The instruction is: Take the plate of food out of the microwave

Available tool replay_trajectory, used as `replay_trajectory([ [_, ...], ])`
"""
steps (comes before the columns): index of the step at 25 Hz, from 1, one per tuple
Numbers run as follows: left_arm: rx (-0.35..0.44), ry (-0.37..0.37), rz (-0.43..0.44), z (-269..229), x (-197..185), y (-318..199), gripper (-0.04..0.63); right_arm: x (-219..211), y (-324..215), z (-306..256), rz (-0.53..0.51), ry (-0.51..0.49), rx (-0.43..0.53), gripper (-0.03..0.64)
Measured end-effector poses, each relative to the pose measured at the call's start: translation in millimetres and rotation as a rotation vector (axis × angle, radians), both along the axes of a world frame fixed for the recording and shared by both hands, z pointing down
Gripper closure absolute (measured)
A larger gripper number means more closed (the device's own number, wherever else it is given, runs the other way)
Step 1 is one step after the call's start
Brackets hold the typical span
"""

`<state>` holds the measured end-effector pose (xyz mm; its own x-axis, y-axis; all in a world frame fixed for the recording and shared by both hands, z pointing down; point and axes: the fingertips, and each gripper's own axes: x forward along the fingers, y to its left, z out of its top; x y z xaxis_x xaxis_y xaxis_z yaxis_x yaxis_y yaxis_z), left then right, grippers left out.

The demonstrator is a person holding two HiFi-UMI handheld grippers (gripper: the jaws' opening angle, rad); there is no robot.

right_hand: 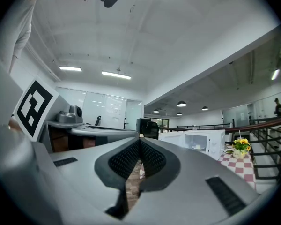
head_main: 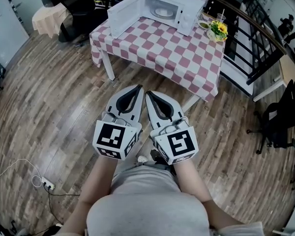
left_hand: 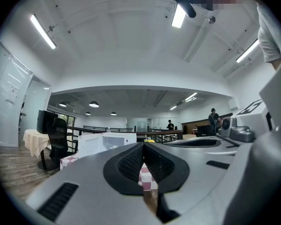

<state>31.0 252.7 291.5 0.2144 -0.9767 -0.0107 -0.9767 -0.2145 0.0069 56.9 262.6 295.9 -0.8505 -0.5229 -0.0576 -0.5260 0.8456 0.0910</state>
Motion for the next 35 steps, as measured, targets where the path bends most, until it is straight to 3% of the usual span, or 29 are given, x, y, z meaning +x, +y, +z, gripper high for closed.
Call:
replay_trajectory([
  [24,-0.007,0.006,0.066,7.1,-5.7,-99.6,0.594,-1.6,-96.3,4.0,0.076,-0.021,-0.004,0.592],
  [35,-0.004,0.001,0.123,2.1,-36.0,-178.9,0.594,-31.7,-172.7,3.6,0.138,-0.033,-0.015,0.592],
])
